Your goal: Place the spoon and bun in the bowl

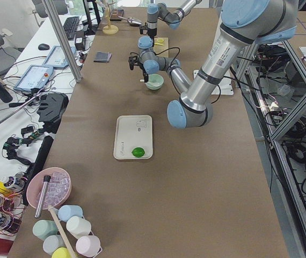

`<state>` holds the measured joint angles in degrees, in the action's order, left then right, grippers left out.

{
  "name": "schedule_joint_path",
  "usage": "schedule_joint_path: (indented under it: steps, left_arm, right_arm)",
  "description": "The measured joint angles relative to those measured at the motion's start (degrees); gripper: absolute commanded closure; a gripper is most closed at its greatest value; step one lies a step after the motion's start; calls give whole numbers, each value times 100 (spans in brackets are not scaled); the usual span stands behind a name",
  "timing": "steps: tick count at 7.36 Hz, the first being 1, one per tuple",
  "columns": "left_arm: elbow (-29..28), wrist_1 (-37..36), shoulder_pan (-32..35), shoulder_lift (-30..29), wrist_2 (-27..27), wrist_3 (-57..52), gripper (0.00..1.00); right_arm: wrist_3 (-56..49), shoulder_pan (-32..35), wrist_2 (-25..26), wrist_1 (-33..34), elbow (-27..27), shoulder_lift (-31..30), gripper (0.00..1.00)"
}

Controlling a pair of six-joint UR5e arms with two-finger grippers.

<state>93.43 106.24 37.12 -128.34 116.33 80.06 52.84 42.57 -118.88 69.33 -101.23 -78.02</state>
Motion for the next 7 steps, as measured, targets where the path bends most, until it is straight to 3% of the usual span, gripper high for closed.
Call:
schedule_joint_path:
  steps: [2,4,7]
  left_arm:
    - [712,-13,499,473,52,-247,2]
    - [1090,-15,1292,1316,397,-1621,2]
    - [950,-4,2330,2291,899,-3728,2]
  right_arm:
    - [74,32,7,43,-133,353,100]
    - [628,-267,170,395,-194,1179,100]
    - [1493,-1312,1231,1223,53,2569,100]
